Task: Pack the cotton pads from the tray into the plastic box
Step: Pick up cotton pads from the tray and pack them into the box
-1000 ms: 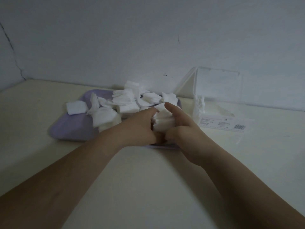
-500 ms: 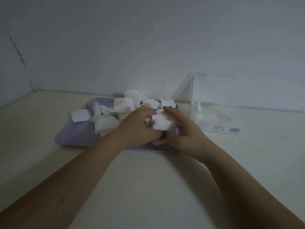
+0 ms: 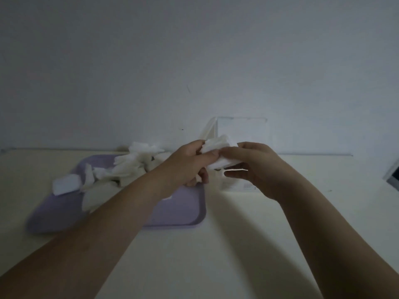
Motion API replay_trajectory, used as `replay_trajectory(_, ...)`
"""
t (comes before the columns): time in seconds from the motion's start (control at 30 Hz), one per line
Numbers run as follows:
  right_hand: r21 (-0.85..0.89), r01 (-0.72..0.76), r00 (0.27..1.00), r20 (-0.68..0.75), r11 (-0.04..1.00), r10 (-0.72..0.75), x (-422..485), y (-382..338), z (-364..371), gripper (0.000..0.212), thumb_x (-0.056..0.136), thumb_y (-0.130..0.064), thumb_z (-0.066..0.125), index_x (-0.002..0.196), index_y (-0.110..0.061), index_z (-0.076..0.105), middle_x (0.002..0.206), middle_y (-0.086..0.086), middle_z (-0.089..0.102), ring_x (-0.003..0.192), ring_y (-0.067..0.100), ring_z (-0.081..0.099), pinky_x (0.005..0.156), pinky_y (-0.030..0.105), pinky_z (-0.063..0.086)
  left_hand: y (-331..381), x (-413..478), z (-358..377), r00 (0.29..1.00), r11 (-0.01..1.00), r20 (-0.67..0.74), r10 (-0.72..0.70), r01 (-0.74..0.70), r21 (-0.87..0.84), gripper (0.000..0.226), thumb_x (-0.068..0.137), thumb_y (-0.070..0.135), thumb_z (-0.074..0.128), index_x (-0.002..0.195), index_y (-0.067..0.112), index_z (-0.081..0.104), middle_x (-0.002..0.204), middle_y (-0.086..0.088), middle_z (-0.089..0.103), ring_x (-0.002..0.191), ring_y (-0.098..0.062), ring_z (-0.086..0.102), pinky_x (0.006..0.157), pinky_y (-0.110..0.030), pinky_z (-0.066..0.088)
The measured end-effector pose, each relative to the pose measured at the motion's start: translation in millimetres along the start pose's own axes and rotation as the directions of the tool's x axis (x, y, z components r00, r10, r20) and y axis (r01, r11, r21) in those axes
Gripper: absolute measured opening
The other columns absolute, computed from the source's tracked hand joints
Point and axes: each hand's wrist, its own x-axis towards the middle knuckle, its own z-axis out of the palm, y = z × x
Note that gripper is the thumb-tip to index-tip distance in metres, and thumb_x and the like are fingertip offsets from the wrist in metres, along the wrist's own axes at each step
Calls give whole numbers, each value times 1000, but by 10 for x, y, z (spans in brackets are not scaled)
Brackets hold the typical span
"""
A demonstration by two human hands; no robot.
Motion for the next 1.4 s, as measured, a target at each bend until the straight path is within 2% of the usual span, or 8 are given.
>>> replay_trajectory(0.1,-152,-51,961,-275,987,7,97,19,-170,37,78,-29,81,95,3,73,92,21,76,71,21,72,70,36,62,-56,241,127,983,966,-159,88,-46,254,17,100,39,58,107,28,70,80,10,72,63,-6,66,50,-20,47)
replay_trajectory(0.23,-505,-193,906,-422,841,-46,225,33,-311,32,70,-31,78,61,-4,63,51,6,60,51,20,56,55,32,45,-237,389,184,984,867,-162,75,16,498,39,89,38,72,126,28,65,118,10,65,101,-8,64,92,-27,52)
replay_trajectory(0.4,-789,-363,898,-439,496,-40,459,56,-280,29,71,-35,75,71,-12,57,62,-1,59,53,17,56,48,22,36,-364,437,295,981,903,-169,90,-8,430,35,83,39,74,118,35,68,111,13,68,92,-6,67,84,-25,57)
replay_trajectory(0.8,-826,-242,958,-287,509,-10,473,108,-170,41,72,-34,85,95,-8,62,86,4,64,73,18,63,58,32,54,-482,407,303,983,948,-163,90,-34,317,46,78,53,78,118,34,67,111,15,66,79,-6,64,78,-35,62)
replay_trajectory(0.93,-849,-192,952,-283,492,-117,441,172,-172,42,77,-31,83,107,-9,62,99,7,67,88,26,67,78,43,60,-470,386,326,969,919,-197,150,-63,390,34,81,50,78,110,34,68,94,18,64,69,7,63,58,-7,46)
replay_trajectory(1.1,-834,-169,966,-245,526,-79,466,183,-69,26,81,-22,79,97,-3,70,90,12,71,83,31,69,69,38,56,-405,342,354,965,875,-174,199,-95,475,23,89,44,75,105,28,70,87,15,56,65,5,61,52,-7,40)
replay_trajectory(1.23,-884,-215,965,-259,415,-52,353,56,-6,25,82,-4,61,107,-4,65,102,13,68,86,31,69,73,36,61,-353,268,339,964,833,-147,222,-110,543,29,94,45,68,115,25,69,105,9,61,81,1,61,73,-23,50)
replay_trajectory(1.4,-927,-257,945,-300,273,-129,186,-99,116,15,78,-4,57,74,-14,46,76,2,53,63,24,50,54,25,33,-311,15,111,940,812,-125,316,-200,548,20,96,25,68,114,19,71,115,4,63,95,-12,68,88,-32,54)
